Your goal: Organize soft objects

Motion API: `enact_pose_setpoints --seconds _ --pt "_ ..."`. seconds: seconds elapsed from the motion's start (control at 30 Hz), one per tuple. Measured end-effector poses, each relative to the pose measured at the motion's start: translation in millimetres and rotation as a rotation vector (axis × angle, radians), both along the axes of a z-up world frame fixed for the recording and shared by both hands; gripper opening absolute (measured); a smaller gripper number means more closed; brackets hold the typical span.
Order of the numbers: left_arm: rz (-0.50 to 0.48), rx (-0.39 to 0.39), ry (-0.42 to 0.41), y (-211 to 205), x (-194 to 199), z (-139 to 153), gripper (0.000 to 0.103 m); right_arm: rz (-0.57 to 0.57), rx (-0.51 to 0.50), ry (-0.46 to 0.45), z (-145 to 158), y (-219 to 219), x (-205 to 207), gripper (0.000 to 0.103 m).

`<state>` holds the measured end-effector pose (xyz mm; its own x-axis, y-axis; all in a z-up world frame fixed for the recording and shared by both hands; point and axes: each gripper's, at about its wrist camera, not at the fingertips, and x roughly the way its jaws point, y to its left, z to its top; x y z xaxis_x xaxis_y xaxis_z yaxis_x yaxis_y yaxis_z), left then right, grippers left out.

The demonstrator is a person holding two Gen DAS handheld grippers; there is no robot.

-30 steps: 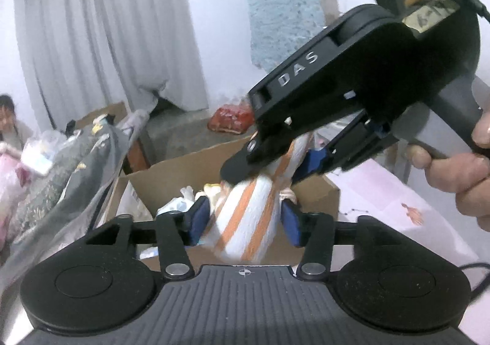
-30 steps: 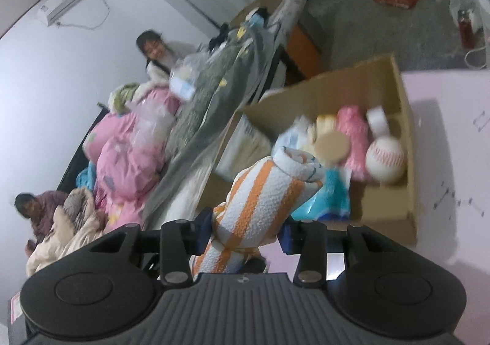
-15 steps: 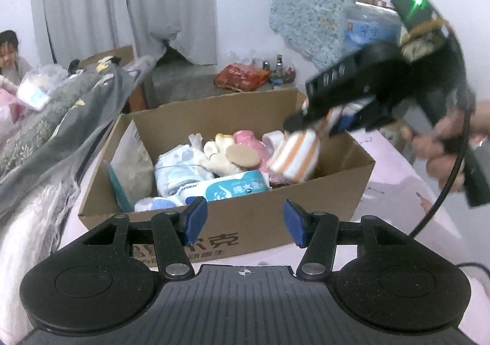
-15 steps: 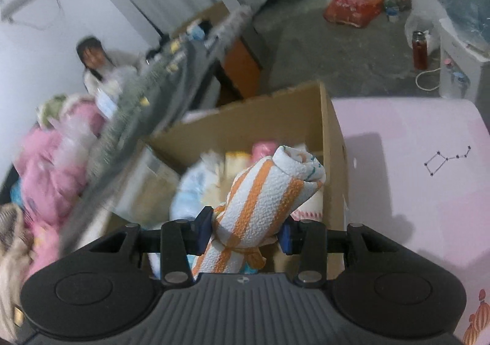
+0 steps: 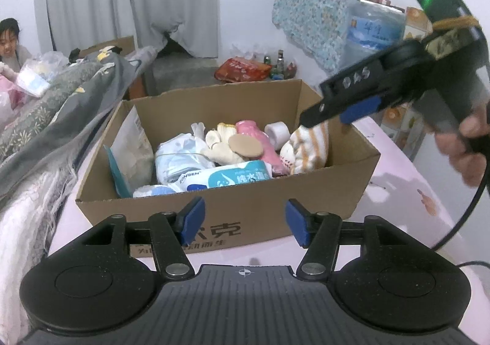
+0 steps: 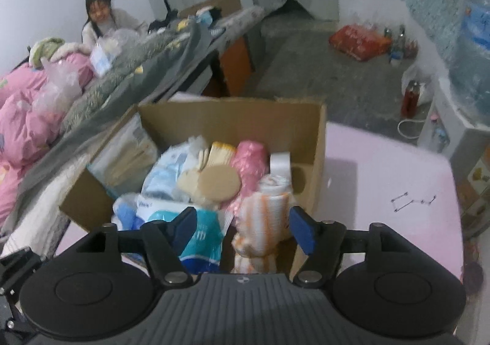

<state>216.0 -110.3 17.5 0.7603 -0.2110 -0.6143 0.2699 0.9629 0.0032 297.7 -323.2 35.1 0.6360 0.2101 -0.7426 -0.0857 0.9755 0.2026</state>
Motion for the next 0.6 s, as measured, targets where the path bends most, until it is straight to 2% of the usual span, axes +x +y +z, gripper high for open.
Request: enact_pose_setpoints --seconds 0.27,0.33,0.4,0.53,0.6 --pt "-0.002 -0.021 -0.001 5 -6 1 0.068 0.034 0.016 -0.012 10 13 24 0.052" --pt "-0.003 -0.027 0.01 5 -7 0 0.071 0.029 0.019 0.017 4 17 35 0.052" --pt "-0.007 -0.036 0.012 7 -9 1 0.078 0.017 0.007 0.049 -5 19 42 0.052" --pt "0.001 -0.048 0.0 10 -16 5 0.088 -0.027 -0.021 0.16 -29 19 50 0.052" --pt "0.004 -0.054 -0.007 12 -20 8 0.094 -0.032 -0.044 0.164 -31 20 47 0.051"
